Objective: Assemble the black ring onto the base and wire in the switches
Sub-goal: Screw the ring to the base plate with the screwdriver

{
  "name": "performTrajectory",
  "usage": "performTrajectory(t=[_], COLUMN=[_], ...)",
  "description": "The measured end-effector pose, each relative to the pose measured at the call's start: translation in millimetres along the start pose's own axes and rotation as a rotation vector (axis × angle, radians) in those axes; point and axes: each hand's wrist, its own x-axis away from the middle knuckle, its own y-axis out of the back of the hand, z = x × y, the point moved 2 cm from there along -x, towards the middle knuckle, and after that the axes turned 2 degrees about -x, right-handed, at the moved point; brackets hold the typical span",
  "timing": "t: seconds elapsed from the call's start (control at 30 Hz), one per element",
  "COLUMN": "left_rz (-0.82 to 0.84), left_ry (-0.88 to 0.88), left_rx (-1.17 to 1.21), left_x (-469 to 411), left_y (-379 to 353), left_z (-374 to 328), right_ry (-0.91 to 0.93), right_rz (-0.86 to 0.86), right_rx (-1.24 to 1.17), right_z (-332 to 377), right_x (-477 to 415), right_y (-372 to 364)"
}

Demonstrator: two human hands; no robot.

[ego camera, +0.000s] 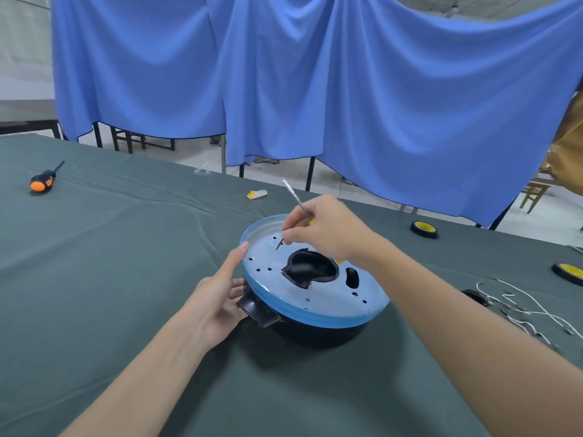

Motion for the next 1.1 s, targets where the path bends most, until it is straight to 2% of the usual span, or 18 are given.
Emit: performTrajectory(t=[0.1,0.5,1.1], left_rz=[0.009,0.095,0.213], left_ry=[0.003,0.058,0.245], left_rx=[-0.005,-0.153,-0.096], left_x=[1,6,20], left_y=[-1,0,-5], left_z=[1,-2,5], right_ry=[0.027,0.112,0.141], right_rz=[0.052,0.135,0.216], right_rx=[0.113,0.232,0.296], right_z=[6,8,4], right_x=[-12,-24,-6], right_y=[-13,-25,-20])
